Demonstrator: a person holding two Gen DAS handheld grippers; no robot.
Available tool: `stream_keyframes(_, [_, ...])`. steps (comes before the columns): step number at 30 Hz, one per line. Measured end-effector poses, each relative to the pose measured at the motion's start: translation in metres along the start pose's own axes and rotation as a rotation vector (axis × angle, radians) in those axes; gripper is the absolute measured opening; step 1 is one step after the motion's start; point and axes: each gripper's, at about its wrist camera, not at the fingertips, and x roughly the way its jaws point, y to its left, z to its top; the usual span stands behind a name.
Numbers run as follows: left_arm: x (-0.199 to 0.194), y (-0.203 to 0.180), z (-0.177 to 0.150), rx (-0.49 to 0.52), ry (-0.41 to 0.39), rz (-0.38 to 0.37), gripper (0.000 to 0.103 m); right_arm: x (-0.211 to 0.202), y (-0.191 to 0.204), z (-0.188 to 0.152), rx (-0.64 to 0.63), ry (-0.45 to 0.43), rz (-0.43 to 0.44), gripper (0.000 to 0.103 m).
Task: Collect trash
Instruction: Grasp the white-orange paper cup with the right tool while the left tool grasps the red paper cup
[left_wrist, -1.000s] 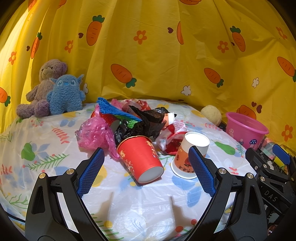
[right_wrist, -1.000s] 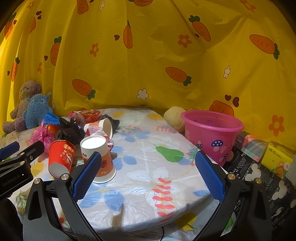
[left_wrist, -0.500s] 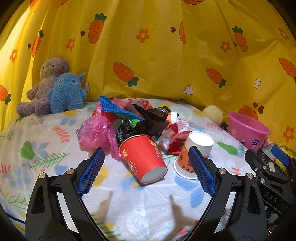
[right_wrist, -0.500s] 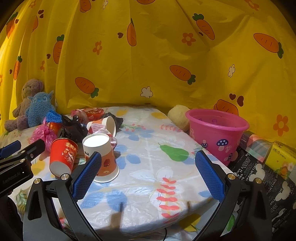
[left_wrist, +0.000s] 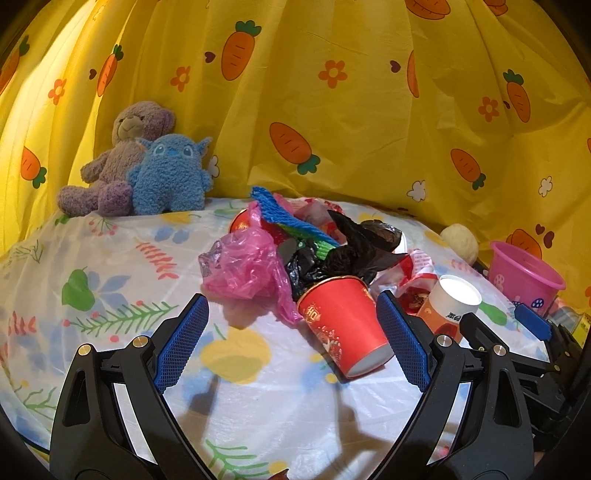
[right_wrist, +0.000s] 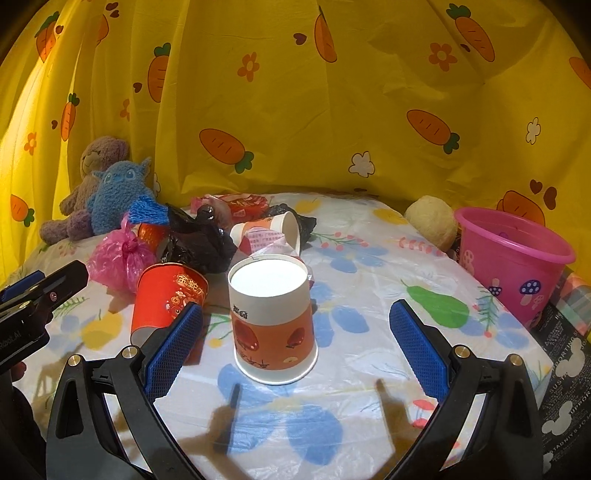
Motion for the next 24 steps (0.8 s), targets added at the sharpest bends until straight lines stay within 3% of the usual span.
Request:
stream_keyframes(6, [0.009,-0.001,-0.001,0.007,0.018,0.006,0.090,0.024,0.007,0.005,-0.018,0.029,0.013,0.088])
stream_keyframes(11, [0.018,-0.007,-0.003,0.019,0.037,0.002,0.090,0.038,0.003,0.004,-0.003,0.073,0.028,0.070])
stream_keyframes(13, [0.021,-0.010,-0.004,0.022,0.047,-0.004,0.090,0.041,0.003,0.002,-0.010,0.080,0.039,0.057])
stream_keyframes(24, [0.050,-0.039,-0.008,0.050,0.145,-0.050,0.089,0.015,-0.019,0.003,0.010,0.006,0.035,0.057])
